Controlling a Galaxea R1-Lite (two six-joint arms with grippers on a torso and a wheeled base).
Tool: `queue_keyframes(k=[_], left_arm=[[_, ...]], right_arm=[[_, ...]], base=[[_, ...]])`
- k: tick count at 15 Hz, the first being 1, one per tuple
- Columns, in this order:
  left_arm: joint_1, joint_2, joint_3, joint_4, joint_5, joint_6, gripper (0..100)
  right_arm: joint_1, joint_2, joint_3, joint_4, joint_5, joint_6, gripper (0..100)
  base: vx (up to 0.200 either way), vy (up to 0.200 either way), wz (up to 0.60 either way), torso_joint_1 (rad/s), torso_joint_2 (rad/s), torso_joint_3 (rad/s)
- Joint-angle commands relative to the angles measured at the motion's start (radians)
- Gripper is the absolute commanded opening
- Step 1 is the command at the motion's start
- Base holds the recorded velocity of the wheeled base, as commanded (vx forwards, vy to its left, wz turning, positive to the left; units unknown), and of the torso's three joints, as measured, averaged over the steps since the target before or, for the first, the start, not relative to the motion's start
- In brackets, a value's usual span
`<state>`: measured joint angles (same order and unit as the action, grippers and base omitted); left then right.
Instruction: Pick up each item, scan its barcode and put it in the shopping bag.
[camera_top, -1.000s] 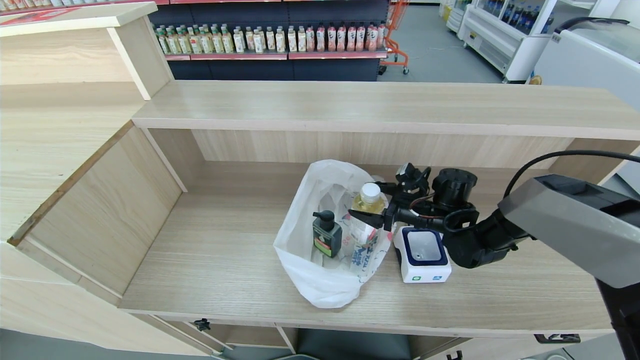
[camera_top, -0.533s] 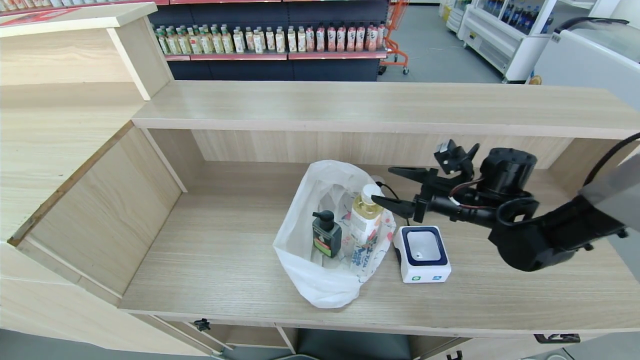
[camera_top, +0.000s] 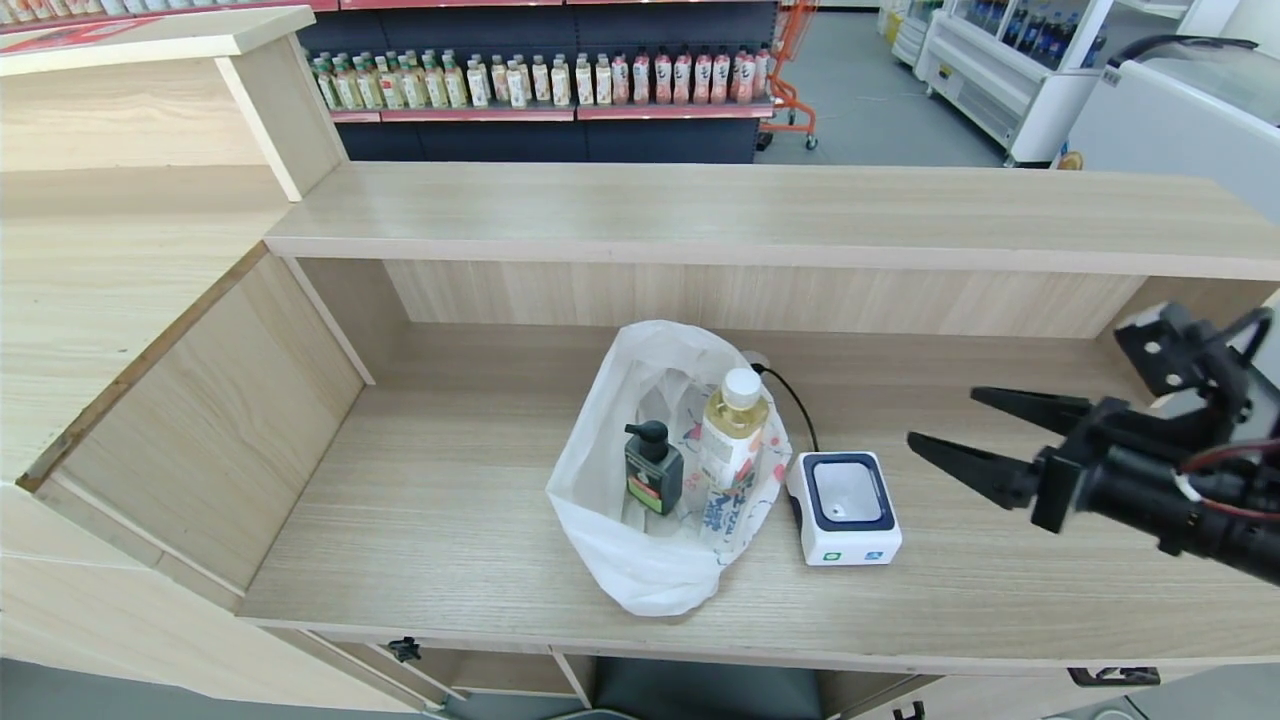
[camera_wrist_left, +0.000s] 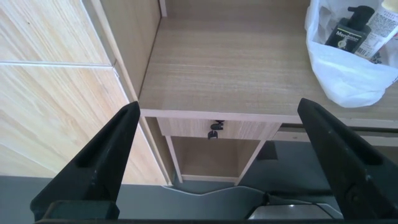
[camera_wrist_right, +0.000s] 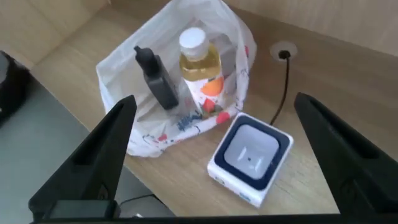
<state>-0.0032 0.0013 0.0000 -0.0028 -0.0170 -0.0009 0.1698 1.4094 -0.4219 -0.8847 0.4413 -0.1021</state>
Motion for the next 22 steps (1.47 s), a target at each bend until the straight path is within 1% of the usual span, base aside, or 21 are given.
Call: queue_keyframes(k=[1, 3, 4, 5, 7, 8, 9, 10, 13, 15, 20, 22], left_arm=[[0.000, 0.000, 0.000, 0.000, 0.000, 0.001, 100], [0.000, 0.000, 0.000, 0.000, 0.000, -0.001, 100], [0.000, 0.000, 0.000, 0.000, 0.000, -0.001, 100], [0.000, 0.000, 0.000, 0.000, 0.000, -0.001, 100], [0.000, 0.000, 0.000, 0.000, 0.000, -0.001, 100], [0.000, 0.000, 0.000, 0.000, 0.000, -0.001, 100], [0.000, 0.000, 0.000, 0.000, 0.000, -0.001, 100], [0.000, 0.000, 0.000, 0.000, 0.000, -0.001, 100], [0.000, 0.000, 0.000, 0.000, 0.000, -0.001, 100], [0.000, 0.000, 0.000, 0.000, 0.000, -0.001, 100], [0.000, 0.000, 0.000, 0.000, 0.000, -0.001, 100], [0.000, 0.000, 0.000, 0.000, 0.000, -0.001, 100]], right_arm=[[-0.024, -0.352, 0.232, 0.113, -0.173, 0.007, 100], [-0.024, -0.566, 0.336, 0.247, -0.262, 0.007, 100], [-0.026, -0.655, 0.368, 0.322, -0.300, 0.007, 100], [-0.046, -0.739, 0.379, 0.389, -0.314, 0.007, 100], [-0.095, -0.903, 0.413, 0.497, -0.309, 0.004, 100], [-0.098, -0.989, 0.422, 0.543, -0.309, 0.001, 100], [-0.099, -1.057, 0.422, 0.619, -0.311, 0.001, 100], [-0.104, -1.116, 0.422, 0.679, -0.311, 0.001, 100], [-0.161, -1.265, 0.422, 0.829, -0.294, -0.021, 100], [-0.179, -1.305, 0.422, 0.851, -0.254, -0.024, 100], [-0.173, -1.408, 0.422, 0.869, -0.260, -0.039, 100], [-0.171, -1.409, 0.422, 0.882, -0.299, -0.033, 100]], base=[[0.000, 0.000, 0.00, 0.000, 0.00, 0.000], [0.000, 0.000, 0.00, 0.000, 0.00, 0.000], [0.000, 0.000, 0.00, 0.000, 0.00, 0.000], [0.000, 0.000, 0.00, 0.000, 0.00, 0.000], [0.000, 0.000, 0.00, 0.000, 0.00, 0.000], [0.000, 0.000, 0.00, 0.000, 0.00, 0.000], [0.000, 0.000, 0.00, 0.000, 0.00, 0.000], [0.000, 0.000, 0.00, 0.000, 0.00, 0.000], [0.000, 0.000, 0.00, 0.000, 0.00, 0.000], [0.000, 0.000, 0.00, 0.000, 0.00, 0.000], [0.000, 0.000, 0.00, 0.000, 0.00, 0.000], [0.000, 0.000, 0.00, 0.000, 0.00, 0.000]])
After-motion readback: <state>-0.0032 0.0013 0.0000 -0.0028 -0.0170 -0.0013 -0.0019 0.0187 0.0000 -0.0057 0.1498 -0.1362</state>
